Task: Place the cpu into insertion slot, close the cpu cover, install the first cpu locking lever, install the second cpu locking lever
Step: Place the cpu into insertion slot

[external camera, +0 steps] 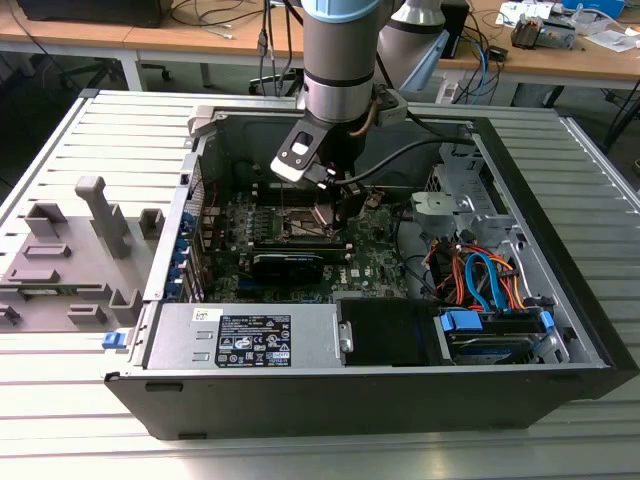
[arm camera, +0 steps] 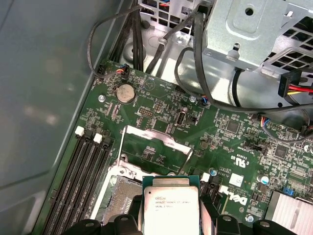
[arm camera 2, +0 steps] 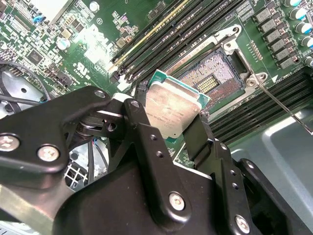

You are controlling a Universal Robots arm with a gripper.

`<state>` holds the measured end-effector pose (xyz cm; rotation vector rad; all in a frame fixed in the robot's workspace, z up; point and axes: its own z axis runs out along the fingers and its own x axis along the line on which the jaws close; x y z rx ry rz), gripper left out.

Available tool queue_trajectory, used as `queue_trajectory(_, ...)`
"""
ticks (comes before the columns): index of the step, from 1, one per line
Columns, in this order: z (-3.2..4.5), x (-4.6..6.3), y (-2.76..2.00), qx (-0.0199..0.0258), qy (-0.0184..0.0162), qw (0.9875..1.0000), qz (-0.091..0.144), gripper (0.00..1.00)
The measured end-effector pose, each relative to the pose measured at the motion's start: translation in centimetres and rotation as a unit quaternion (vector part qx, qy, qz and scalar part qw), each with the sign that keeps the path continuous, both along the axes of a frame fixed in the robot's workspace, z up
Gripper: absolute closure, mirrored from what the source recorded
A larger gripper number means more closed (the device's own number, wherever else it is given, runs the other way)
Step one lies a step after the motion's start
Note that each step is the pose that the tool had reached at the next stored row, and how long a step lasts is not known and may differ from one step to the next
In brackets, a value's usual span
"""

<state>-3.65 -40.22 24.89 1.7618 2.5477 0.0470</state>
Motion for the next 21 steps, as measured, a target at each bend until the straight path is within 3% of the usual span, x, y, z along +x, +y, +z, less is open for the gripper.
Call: queue_trajectory(21,0.0,0.0,0.0,0.0,0.0,0.9999,-0.012,0.45)
